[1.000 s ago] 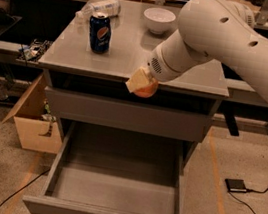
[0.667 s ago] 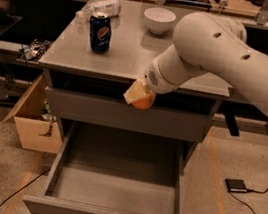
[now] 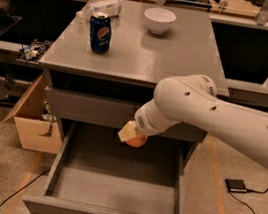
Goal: Place orange into middle drawer
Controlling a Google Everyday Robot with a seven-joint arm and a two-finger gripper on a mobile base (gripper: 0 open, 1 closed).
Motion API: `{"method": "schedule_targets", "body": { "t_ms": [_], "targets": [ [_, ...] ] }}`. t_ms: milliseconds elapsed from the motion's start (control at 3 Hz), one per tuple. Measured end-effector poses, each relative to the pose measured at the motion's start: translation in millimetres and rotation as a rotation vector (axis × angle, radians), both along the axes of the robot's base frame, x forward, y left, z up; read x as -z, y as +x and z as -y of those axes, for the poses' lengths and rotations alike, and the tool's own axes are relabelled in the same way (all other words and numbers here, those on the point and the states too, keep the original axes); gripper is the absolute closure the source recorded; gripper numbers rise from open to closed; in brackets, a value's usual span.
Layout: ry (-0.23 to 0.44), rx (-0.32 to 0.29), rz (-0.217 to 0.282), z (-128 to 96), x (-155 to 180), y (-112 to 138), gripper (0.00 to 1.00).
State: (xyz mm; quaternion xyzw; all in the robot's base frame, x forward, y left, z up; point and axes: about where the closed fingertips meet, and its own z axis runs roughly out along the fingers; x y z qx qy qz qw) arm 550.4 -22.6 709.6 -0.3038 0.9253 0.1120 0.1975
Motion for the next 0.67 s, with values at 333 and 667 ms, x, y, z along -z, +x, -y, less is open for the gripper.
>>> {"method": "schedule_targets", "body": {
  "t_ms": [333,667],
  "targets": [
    [0.000,0.000,0.000,0,0,0,1.00],
    [0.012,0.038,-0.027,11,31,-1,1.00]
  ]
}}
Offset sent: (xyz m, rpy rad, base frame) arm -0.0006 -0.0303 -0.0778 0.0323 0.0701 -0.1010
